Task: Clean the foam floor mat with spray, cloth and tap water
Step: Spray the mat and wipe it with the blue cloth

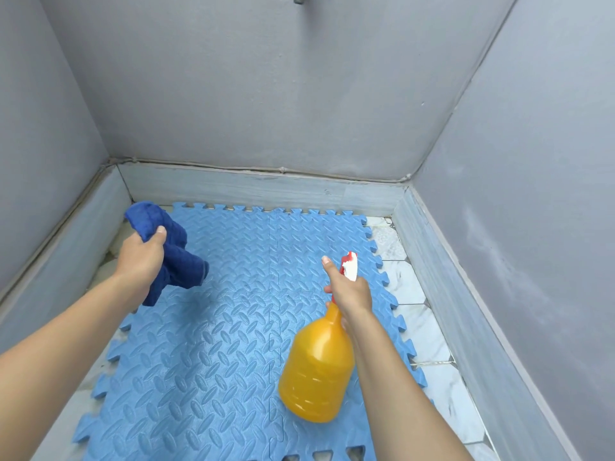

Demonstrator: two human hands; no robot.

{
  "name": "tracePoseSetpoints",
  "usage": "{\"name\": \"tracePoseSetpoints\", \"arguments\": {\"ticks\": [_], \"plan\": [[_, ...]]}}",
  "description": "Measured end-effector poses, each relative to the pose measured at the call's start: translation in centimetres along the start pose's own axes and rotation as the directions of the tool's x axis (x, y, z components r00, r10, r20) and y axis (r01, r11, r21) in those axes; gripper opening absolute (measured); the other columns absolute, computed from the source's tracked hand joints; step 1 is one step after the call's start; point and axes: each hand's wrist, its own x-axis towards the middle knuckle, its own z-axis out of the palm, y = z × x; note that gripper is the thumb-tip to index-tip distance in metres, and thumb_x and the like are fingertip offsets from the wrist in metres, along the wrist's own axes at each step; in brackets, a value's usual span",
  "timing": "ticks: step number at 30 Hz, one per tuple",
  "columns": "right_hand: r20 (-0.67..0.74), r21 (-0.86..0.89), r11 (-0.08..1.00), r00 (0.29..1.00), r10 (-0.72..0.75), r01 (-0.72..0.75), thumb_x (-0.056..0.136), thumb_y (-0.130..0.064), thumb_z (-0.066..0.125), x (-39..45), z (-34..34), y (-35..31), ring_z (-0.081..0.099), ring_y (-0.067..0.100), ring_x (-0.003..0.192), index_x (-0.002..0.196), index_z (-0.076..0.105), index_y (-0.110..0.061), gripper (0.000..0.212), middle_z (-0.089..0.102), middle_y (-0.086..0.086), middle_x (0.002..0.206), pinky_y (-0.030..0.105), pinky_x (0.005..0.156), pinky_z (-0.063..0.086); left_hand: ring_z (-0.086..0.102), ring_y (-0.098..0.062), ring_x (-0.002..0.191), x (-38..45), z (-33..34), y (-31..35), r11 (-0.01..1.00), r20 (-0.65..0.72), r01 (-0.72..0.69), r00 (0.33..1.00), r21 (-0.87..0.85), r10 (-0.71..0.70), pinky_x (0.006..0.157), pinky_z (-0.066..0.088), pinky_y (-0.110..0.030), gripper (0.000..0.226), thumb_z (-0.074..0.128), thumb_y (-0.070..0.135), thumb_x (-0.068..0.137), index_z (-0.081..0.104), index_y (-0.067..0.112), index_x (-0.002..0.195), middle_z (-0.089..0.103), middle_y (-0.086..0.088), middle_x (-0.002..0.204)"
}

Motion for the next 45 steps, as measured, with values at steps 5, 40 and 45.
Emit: {"name": "tracePoseSetpoints", "arguments": {"ticks": [5,40,45], "plan": [[0.038,0.031,1.0,0.999,-0.005,0.004,0.086,-0.052,0.064,0.1,0.2,0.0,0.064,0.02,0.082,0.091,0.064,-0.016,0.036,0.07,0.004,0.089,0.035,0.066,0.055,0.053,-0.04,0.122,0.0,-0.4,-0.1,1.0,-0.001,0.014,1.0,-0.015,-0.014,0.09,0.041,-0.042,0.042,0.042,0.035,0.102,0.048,0.012,0.137,0.056,-0.018,0.133],[0.679,-0.608,0.674,0.714,0.169,0.418,0.077,-0.046,0.073,-12.2,-3.6,9.1,0.046,0.019,0.057,0.063,0.046,-0.013,0.045,0.047,0.006,0.062,0.032,0.058,0.034,0.05,-0.021,0.1,-4.1,-4.0,-0.8,0.995,0.097,-0.019,0.995,0.101,0.009,0.091,0.041,-0.033,0.028,0.039,0.031,0.104,0.054,0.021,0.125,0.053,0.002,0.108],[0.566,-0.611,0.711,0.82,0.085,0.348,0.083,-0.046,0.07,-13.0,-8.5,9.4,0.037,0.012,0.047,0.061,0.04,-0.014,0.049,0.038,-0.002,0.052,0.031,0.054,0.029,0.051,-0.021,0.105,-4.3,-1.5,-0.5,0.988,0.164,-0.093,0.984,0.121,0.072,0.089,0.039,-0.031,0.029,0.041,0.031,0.102,0.055,0.023,0.125,0.054,0.001,0.113]]}}
